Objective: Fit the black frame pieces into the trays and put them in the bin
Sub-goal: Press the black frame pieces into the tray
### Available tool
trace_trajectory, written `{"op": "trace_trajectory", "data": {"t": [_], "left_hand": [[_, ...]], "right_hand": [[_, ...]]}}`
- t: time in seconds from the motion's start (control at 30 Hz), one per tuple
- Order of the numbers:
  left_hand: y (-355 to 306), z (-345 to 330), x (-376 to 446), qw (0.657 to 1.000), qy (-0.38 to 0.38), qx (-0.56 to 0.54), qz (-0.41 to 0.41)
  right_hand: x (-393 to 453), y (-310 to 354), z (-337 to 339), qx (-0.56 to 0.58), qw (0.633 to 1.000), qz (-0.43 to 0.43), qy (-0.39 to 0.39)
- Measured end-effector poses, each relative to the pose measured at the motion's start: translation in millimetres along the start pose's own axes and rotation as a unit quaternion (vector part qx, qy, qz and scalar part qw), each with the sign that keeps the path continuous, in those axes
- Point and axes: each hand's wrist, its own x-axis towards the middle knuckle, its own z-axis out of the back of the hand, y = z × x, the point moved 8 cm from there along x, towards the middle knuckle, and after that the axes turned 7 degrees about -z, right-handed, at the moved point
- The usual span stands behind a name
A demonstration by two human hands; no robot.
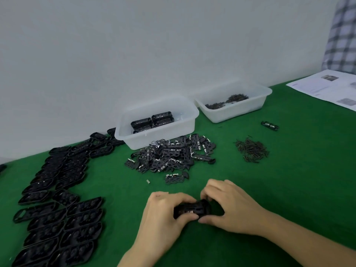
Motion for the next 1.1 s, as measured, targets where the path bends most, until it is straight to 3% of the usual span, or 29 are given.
{"op": "trace_trajectory", "data": {"t": [0.23, 0.43, 0.73, 1.1], "left_hand": [[7.2, -5.5, -13.8, 0.999, -0.039, -0.034, -0.003], [3.6, -5.5, -17.8, 0.997, -0.036, -0.016, -0.068], [7.3, 14.8, -43.2, 0.983, -0.09, 0.096, -0.13], [21.3, 4.8, -39.7, 0.997, -0.054, -0.004, -0.053]], "right_hand": [[-1.6, 1.5, 0.5, 0.002, 1.0, -0.004, 0.009], [-1.0, 1.5, 1.7, -0.002, 1.0, -0.006, 0.001], [-0.6, -1.7, -2.7, -0.004, 1.0, -0.006, 0.011], [-3.8, 1.0, -4.1, 0.013, 1.0, -0.021, 0.006]]}}
